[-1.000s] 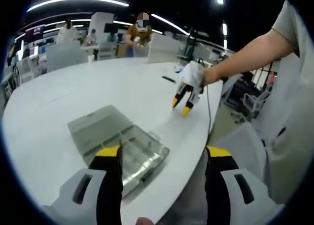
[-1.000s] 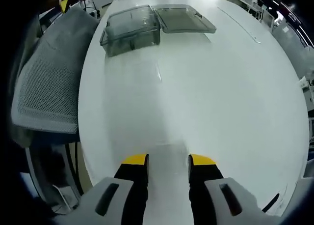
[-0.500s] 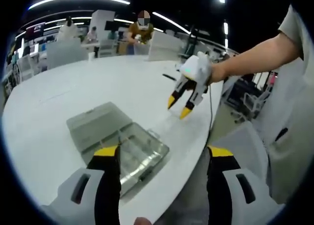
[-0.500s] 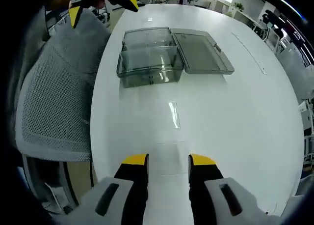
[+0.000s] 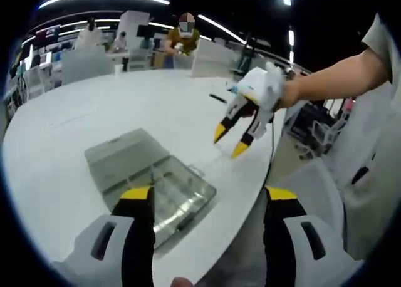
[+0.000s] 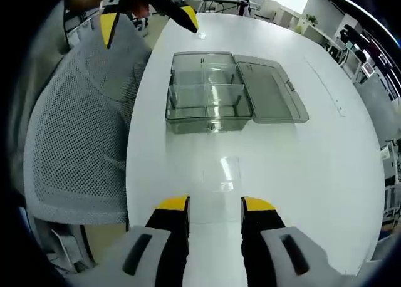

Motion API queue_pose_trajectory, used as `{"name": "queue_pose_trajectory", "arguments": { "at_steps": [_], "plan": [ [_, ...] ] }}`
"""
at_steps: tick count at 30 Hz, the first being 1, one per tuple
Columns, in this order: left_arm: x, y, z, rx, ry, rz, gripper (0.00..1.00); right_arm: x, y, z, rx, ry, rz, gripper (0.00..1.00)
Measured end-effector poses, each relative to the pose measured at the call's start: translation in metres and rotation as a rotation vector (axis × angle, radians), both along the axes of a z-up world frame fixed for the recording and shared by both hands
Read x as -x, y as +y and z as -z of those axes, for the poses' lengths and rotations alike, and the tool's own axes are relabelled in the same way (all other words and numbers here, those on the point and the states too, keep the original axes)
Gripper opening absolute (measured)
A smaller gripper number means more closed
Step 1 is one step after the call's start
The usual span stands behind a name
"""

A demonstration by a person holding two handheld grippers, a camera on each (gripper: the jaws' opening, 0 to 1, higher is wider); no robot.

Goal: Insert the divider into the dual guide fixture by aligning both edges with the guide slots and pushing it downward to the bottom, including one-sided entry, uneven engagement, binding, and posture correction.

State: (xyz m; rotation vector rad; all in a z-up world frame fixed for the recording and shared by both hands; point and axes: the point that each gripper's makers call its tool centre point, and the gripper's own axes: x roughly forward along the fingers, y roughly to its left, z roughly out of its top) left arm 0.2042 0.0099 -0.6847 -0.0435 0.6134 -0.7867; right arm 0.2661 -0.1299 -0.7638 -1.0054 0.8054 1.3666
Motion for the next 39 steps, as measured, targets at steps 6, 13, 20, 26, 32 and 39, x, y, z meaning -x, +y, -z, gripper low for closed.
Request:
{"name": "queue_pose_trajectory", "arguments": {
  "at_steps": [6,13,20,26,32,39],
  "plan": [
    [-0.003,-0.004,0.000,0.018,0.011,-0.008,0.66,0.009,0.014,-0.009,-0.031,-0.016,-0.017,0.27],
    [-0.007,-0.010,-0.003,0.035,0.012,-0.008,0.63,0.016,0.029,-0.017,-0.059,-0.033,-0.040,0.27],
    [-0.011,-0.013,-0.003,0.047,0.022,-0.015,0.58,0.020,0.045,-0.028,-0.093,-0.048,-0.060,0.27],
    [-0.013,-0.016,-0.003,0.050,0.033,-0.025,0.54,0.025,0.056,-0.034,-0.118,-0.061,-0.071,0.27],
    [-0.013,-0.017,-0.003,0.054,0.044,-0.025,0.51,0.030,0.065,-0.041,-0.142,-0.072,-0.078,0.27],
    [-0.014,-0.020,-0.003,0.079,0.078,-0.039,0.43,0.040,0.078,-0.050,-0.170,-0.096,-0.105,0.27]
  ]
}}
